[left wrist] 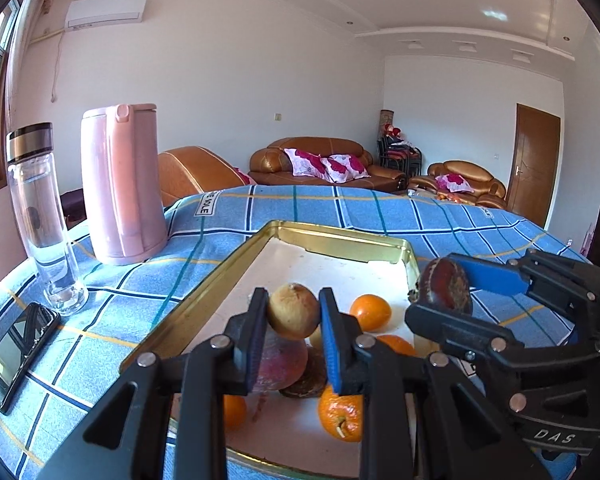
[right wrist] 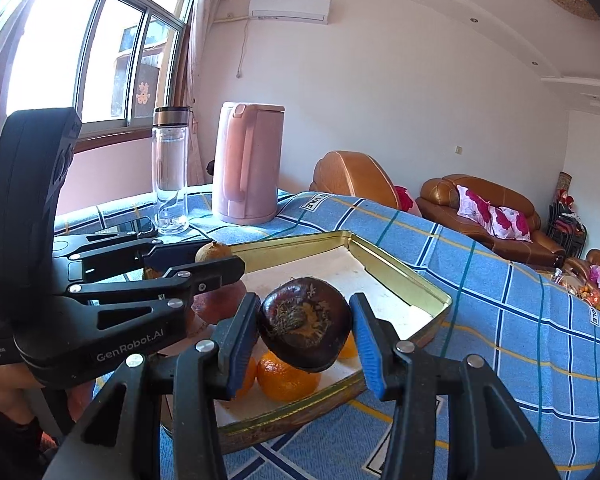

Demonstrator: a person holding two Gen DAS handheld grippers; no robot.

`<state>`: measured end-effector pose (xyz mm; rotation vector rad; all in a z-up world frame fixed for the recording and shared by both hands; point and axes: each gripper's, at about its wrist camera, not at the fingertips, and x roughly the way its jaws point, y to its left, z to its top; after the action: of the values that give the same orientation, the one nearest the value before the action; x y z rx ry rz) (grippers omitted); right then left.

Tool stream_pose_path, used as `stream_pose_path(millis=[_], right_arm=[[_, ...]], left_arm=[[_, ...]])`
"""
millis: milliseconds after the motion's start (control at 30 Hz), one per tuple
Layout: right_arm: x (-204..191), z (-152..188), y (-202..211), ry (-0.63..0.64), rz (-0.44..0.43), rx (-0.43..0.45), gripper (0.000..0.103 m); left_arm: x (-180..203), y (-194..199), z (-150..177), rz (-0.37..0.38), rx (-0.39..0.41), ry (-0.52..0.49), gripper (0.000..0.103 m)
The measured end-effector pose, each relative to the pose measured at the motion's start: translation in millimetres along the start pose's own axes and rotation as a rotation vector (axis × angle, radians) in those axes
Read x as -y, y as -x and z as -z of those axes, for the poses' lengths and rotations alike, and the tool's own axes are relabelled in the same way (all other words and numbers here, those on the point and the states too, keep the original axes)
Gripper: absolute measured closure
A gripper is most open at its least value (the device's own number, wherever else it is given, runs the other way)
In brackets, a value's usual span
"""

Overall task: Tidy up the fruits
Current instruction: 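Carry the small tan fruit in the left tool while the right tool carries the passion fruit over the tray, then open both tools to drop the small tan fruit and passion fruit into the tray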

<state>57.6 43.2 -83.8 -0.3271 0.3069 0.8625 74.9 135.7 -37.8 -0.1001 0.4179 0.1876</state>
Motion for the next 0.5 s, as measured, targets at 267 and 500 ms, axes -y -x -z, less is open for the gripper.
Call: stream_pose_path(millis=[267,500], right_arm=[[-14.7,1.8,-22.8,0.027,-0.039,-0.079,0.055],[-20.3,7.1,-36.3,0.03,-0.063,-0.131,0.055]], left_arm=[[-15.0,-7.9,1.8,-0.015,-0.062,0.011,0.076],[-16.1,-9.1,2.2,-0.023,-0.077,0.001,0.075]])
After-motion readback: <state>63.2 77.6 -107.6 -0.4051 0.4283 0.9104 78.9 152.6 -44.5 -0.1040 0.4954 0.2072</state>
